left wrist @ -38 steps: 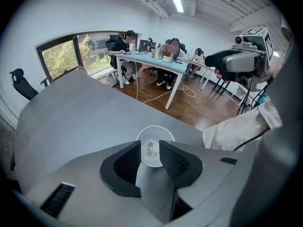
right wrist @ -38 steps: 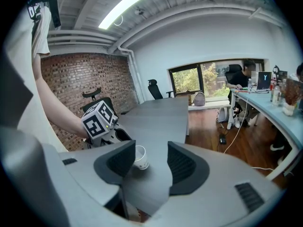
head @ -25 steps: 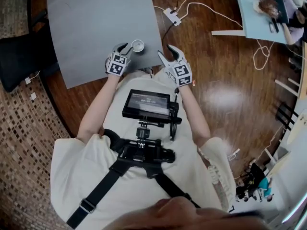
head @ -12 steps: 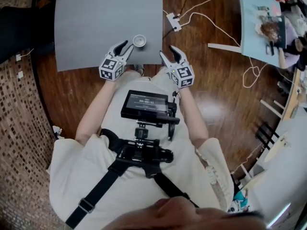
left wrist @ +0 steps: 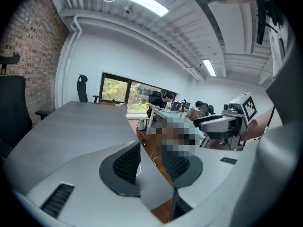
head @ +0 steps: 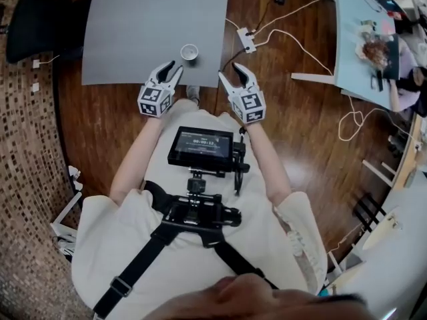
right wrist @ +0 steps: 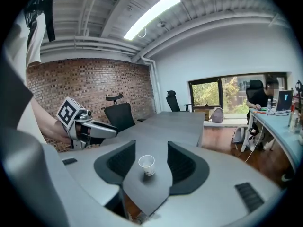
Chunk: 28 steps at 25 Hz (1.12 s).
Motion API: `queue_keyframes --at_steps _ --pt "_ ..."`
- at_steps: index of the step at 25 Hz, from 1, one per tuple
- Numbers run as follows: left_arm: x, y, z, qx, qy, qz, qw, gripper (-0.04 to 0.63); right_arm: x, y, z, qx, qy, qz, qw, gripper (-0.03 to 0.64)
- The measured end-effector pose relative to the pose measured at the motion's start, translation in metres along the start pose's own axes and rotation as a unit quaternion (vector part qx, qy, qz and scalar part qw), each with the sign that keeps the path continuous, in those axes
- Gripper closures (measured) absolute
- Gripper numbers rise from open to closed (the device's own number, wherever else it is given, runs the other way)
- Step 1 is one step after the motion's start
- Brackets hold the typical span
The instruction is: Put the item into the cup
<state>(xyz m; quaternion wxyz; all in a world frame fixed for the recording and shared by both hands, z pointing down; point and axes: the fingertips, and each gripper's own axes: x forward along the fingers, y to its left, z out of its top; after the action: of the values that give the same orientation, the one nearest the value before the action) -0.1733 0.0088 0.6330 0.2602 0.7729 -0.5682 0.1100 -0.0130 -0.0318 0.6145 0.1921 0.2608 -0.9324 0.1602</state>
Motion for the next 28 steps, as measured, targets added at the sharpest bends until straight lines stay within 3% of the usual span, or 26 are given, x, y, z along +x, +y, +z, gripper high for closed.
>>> queue_keyframes --at_steps 11,17,23,28 --pt "-0.055 -0.075 -0.009 -0.009 -0.035 0.043 0.9984 0.463 -0.086 0.018 -0.009 -0.026 -0.027 0.025 0.999 0.391" --pt "-0.097 -0.144 -0.055 -0.031 -0.027 0.087 0.9954 0.465 -0.155 0.03 -0.028 -0.041 -0.036 0.045 0.998 0.391" --pt "-0.116 -0.146 -0.095 -0.073 -0.021 0.115 0.9905 0.465 -0.157 0.038 -0.041 -0.051 -0.029 0.069 0.996 0.391" --pt "-0.127 -0.154 -0.122 -0.109 0.009 0.125 0.9861 0.466 -0.166 0.04 -0.041 -0.045 -0.034 0.084 0.995 0.391"
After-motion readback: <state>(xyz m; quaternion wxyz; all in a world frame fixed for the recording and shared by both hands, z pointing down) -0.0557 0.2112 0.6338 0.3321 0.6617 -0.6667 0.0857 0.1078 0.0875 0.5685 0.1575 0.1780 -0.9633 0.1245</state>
